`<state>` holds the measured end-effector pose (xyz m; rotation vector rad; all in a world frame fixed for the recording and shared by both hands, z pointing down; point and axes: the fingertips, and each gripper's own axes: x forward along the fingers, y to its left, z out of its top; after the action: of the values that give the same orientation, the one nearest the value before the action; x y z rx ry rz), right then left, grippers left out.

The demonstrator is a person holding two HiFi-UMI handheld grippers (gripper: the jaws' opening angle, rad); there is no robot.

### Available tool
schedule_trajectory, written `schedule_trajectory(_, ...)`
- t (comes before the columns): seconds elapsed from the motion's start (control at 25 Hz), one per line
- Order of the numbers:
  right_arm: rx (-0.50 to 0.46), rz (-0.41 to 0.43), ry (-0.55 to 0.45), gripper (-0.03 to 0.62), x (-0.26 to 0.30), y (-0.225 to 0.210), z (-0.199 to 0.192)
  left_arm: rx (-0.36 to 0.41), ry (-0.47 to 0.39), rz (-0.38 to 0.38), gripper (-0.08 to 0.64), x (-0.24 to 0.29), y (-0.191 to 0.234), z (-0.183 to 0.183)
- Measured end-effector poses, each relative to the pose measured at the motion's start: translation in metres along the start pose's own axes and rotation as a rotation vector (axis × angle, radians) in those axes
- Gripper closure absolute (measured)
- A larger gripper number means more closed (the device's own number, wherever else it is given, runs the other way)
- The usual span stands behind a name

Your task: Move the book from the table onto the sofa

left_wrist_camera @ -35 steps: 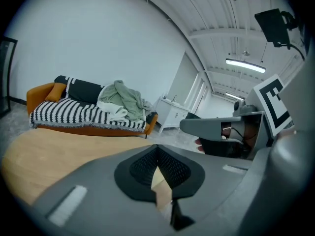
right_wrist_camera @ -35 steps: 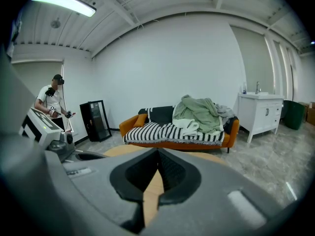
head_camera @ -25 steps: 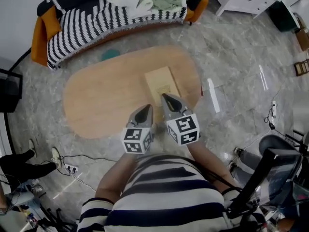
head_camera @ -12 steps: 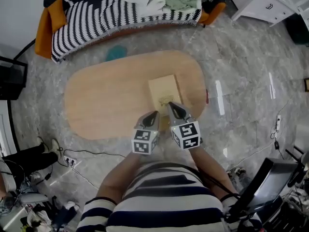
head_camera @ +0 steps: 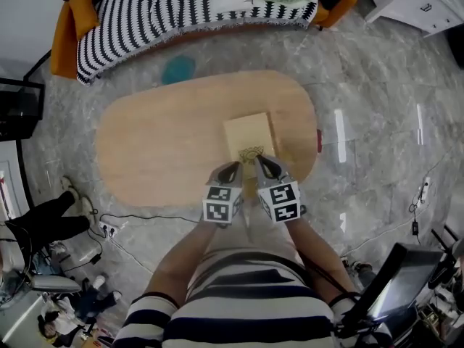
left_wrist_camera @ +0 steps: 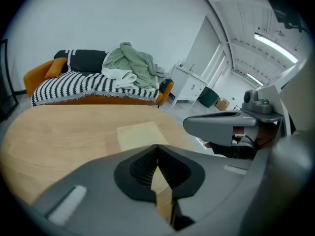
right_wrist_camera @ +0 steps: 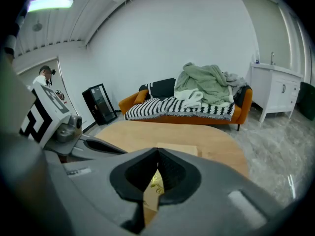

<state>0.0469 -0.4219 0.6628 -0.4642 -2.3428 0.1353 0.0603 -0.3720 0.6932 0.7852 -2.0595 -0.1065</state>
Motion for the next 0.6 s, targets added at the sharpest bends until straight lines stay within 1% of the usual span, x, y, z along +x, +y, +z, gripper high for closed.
schedule_trajectory(0.16,-0.009,0.017,0.037,0.594,0.012,-0.009,-0.014,0.001,0.023,0.011,0.554,0.018,0.000,-0.005)
schedule_trajectory(0.28,-0.017,0.026,0.063,0.595,0.020,-0.013,-0.023,-0.016,0.039,0.008,0.554,0.028,0.000,-0.010)
schedule_trajectory(0.4,-0.021,0.031,0.087,0.595,0.026,-0.018,-0.033,-0.033,0.057,0.011,0.531,0.036,0.001,-0.015)
schedule_trajectory(0.6,-0.028,0.034,0.124,0.594,0.037,-0.023,-0.045,-0.046,0.062,0.037,0.518,0.051,0.007,-0.019)
